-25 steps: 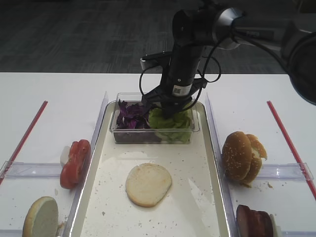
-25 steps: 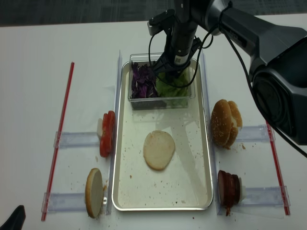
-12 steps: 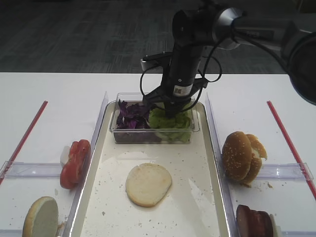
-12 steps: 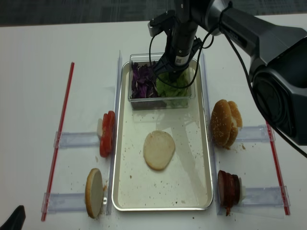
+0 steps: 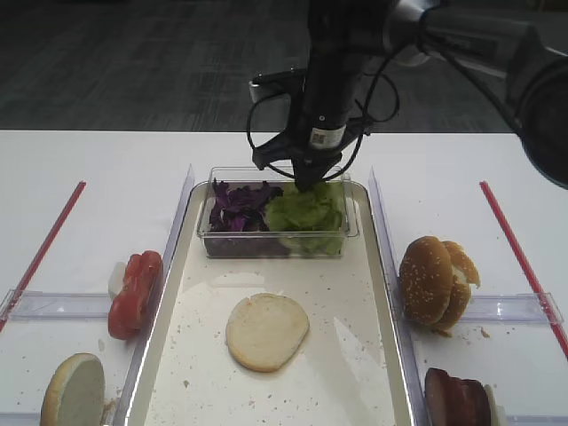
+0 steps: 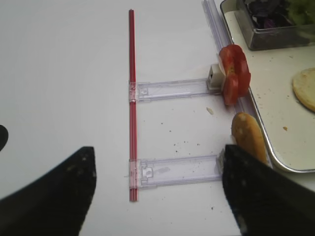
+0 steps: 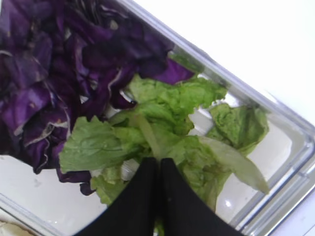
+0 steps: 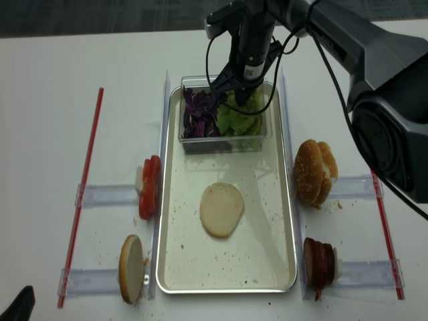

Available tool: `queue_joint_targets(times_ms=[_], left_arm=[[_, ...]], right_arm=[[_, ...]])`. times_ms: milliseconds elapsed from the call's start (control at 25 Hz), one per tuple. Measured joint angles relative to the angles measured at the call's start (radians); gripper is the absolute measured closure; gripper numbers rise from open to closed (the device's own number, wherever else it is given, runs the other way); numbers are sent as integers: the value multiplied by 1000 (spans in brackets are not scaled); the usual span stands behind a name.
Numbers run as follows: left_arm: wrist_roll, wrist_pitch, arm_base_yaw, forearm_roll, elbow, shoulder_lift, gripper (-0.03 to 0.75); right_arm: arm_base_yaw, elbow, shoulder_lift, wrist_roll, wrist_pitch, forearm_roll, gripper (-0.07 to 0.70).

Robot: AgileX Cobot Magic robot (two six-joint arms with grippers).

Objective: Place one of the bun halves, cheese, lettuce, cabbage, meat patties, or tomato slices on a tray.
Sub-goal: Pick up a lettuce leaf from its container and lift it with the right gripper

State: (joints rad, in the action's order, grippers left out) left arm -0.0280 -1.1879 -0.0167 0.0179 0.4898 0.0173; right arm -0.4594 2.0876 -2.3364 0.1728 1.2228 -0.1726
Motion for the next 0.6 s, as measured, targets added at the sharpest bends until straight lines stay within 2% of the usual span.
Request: queue_joint_targets(times_ms=[240,600], left_arm=[[0,0,0,0,0,0,223],[0,0,0,0,0,0,223]], right_arm=[[0,66,0,-23,7,0,579],[-1,76,53,-45,15,-4,577]])
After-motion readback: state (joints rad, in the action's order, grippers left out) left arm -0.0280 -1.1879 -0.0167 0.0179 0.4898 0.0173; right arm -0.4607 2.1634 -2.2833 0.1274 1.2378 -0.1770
